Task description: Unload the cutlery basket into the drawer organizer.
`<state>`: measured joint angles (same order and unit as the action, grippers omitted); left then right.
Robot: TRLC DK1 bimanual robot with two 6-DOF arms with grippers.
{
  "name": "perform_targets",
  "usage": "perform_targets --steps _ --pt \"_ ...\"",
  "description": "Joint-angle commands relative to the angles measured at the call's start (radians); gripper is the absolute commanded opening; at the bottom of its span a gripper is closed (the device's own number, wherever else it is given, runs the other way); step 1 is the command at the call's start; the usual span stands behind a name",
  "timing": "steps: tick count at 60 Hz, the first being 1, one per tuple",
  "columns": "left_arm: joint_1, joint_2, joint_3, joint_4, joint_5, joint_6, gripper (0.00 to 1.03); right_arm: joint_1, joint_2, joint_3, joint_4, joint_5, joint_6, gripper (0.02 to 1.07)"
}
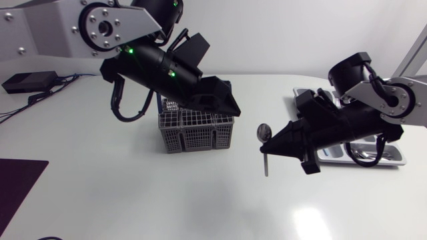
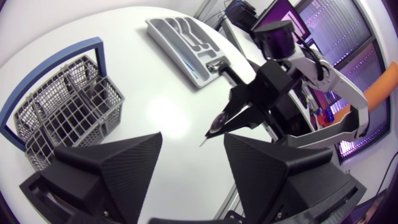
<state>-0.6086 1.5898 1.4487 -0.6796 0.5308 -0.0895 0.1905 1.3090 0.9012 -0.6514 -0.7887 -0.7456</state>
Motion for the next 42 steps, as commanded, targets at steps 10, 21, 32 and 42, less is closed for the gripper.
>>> perform_targets --steps 10,21,32,42 --pt "0.013 0.084 0.052 -0.005 -0.117 -0.036 0.78 -0.148 -0.06 -0.028 -0.004 0.128 -0.109 0.07" --pt "0.017 0.119 0.073 -0.005 -0.176 -0.046 0.81 -0.269 -0.068 -0.045 0.019 0.241 -0.239 0.07" --pt "0.018 0.133 0.079 -0.005 -0.229 -0.052 0.83 -0.387 -0.06 -0.084 0.11 0.348 -0.359 0.07" --pt "0.027 0.136 0.076 -0.009 -0.258 -0.052 0.84 -0.496 -0.047 -0.124 0.237 0.425 -0.468 0.07"
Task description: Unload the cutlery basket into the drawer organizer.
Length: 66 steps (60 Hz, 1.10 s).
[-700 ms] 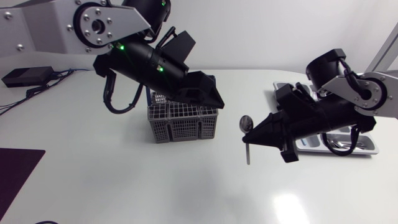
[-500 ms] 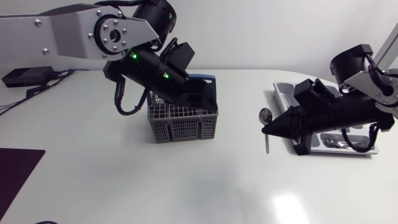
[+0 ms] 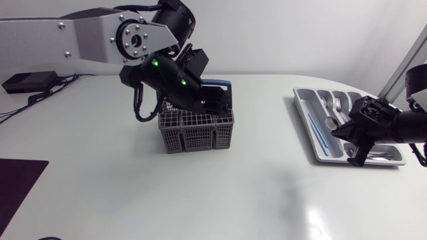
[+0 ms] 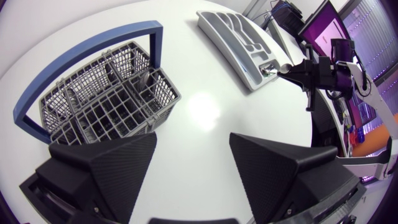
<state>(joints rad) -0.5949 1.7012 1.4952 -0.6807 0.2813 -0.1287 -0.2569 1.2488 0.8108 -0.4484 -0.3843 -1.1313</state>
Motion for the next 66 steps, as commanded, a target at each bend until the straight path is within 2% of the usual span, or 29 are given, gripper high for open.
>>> perform_targets --steps 1,24,28,38,46,57,60,62,66 --pt "0.015 0.025 0.03 -0.008 -0.011 -0.012 0.84 -0.065 0.02 -0.032 0.042 0.024 -0.099 0.07" --pt "0.038 0.012 0.017 -0.034 -0.041 -0.009 0.84 -0.308 0.242 0.059 0.211 0.045 -0.301 0.07" --pt "0.04 0.008 0.014 -0.034 -0.045 -0.009 0.84 -0.323 0.287 0.076 0.215 0.05 -0.331 0.07" --pt "0.049 -0.005 0.0 -0.04 -0.059 -0.008 0.84 -0.343 0.359 0.059 0.332 0.099 -0.378 0.07" --pt "0.056 -0.02 -0.015 -0.04 -0.062 -0.006 0.84 -0.357 0.42 0.067 0.375 0.136 -0.406 0.07" --pt "0.06 -0.041 -0.032 -0.04 -0.064 -0.006 0.84 -0.358 0.434 0.028 0.476 0.183 -0.424 0.08" --pt "0.06 -0.044 -0.035 -0.042 -0.064 -0.006 0.84 -0.358 0.436 0.019 0.51 0.191 -0.424 0.12" --pt "0.06 -0.046 -0.036 -0.042 -0.064 -0.006 0.84 -0.358 0.436 0.013 0.528 0.193 -0.424 0.2" --pt "0.06 -0.055 -0.043 -0.043 -0.064 -0.006 0.84 -0.36 0.436 0.011 0.536 0.213 -0.429 0.45"
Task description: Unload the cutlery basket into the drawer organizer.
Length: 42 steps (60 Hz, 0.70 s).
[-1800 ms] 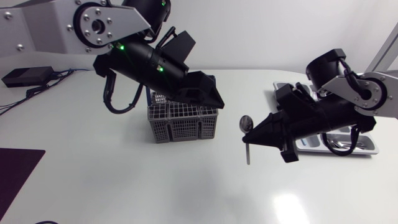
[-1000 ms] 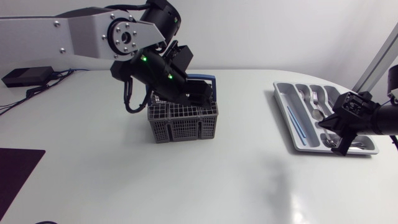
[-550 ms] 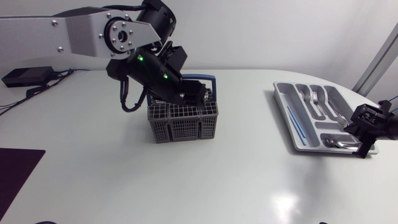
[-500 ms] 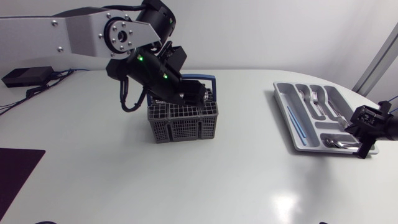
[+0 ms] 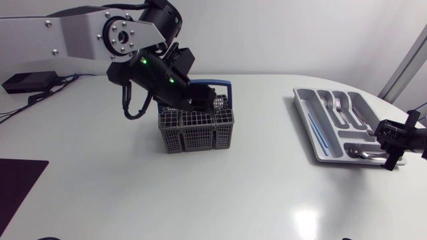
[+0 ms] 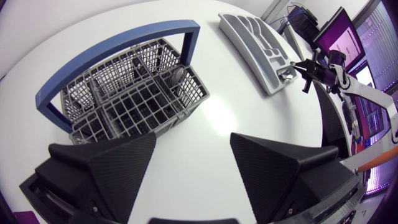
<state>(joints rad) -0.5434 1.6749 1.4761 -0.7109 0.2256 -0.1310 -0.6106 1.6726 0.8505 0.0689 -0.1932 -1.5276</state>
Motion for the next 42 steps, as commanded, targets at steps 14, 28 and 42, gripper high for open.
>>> perform_targets --steps 14,28,42 --pt "0.008 -0.049 -0.03 -0.022 -0.008 -0.002 0.84 -0.005 -0.007 -0.031 0.003 0.047 -0.031 0.51" --pt "0.01 -0.078 -0.043 -0.035 -0.009 -0.002 0.85 0.081 -0.185 -0.018 -0.19 0.046 0.113 0.52" --pt "0.014 -0.103 -0.071 -0.047 -0.012 0.005 0.85 0.314 -0.353 0.024 -0.44 0.052 0.399 0.62"
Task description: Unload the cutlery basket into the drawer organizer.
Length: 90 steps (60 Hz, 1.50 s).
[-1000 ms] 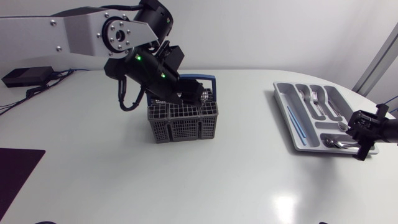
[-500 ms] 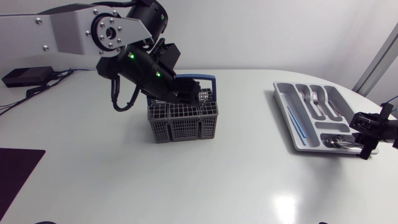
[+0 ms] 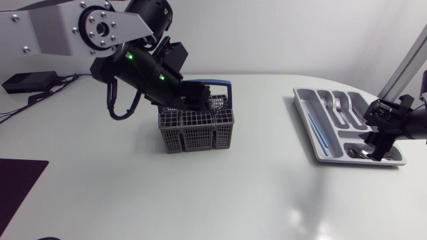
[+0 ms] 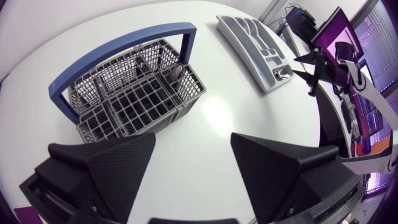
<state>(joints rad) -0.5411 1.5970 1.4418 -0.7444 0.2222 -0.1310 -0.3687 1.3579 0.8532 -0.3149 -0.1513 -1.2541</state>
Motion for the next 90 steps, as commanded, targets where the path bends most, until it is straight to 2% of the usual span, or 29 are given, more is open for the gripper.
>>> perform_targets --steps 1,14,38,51,56,59,66,74,80,83,90 --pt "0.013 -0.028 -0.041 -0.013 -0.009 0.005 0.85 0.099 -0.046 0.023 -0.069 0.018 0.148 0.62" --pt "0.027 -0.048 -0.072 -0.01 -0.007 0.019 0.85 0.37 -0.086 0.081 -0.179 0.099 0.41 0.62" --pt "0.053 -0.054 -0.107 -0.009 -0.007 0.047 0.87 0.706 0.104 0.336 -0.362 0.096 0.875 0.62" --pt "0.063 -0.062 -0.119 -0.006 -0.007 0.054 0.87 0.803 0.221 0.468 -0.391 0.042 1.033 0.63" --pt "0.067 -0.065 -0.123 -0.006 -0.007 0.054 0.88 0.827 0.274 0.52 -0.411 0.029 1.084 0.8" --pt "0.069 -0.069 -0.129 -0.006 -0.007 0.056 0.88 0.827 0.307 0.552 -0.429 -0.036 1.125 0.88" --pt "0.081 -0.075 -0.139 -0.003 -0.006 0.062 0.88 0.827 0.356 0.609 -0.449 -0.108 1.167 0.89" --pt "0.09 -0.083 -0.15 -0.001 -0.006 0.068 0.89 0.835 0.385 0.655 -0.438 -0.106 1.231 0.89" --pt "0.098 -0.086 -0.153 -0.001 -0.006 0.073 0.89 0.841 0.418 0.695 -0.446 -0.106 1.368 0.89" --pt "0.104 -0.089 -0.156 0.0 -0.006 0.076 0.89 0.85 0.422 0.702 -0.449 -0.057 1.406 0.89" --pt "0.109 -0.091 -0.161 0.0 -0.006 0.077 0.89 0.921 0.434 0.736 -0.474 0.187 1.437 0.85"
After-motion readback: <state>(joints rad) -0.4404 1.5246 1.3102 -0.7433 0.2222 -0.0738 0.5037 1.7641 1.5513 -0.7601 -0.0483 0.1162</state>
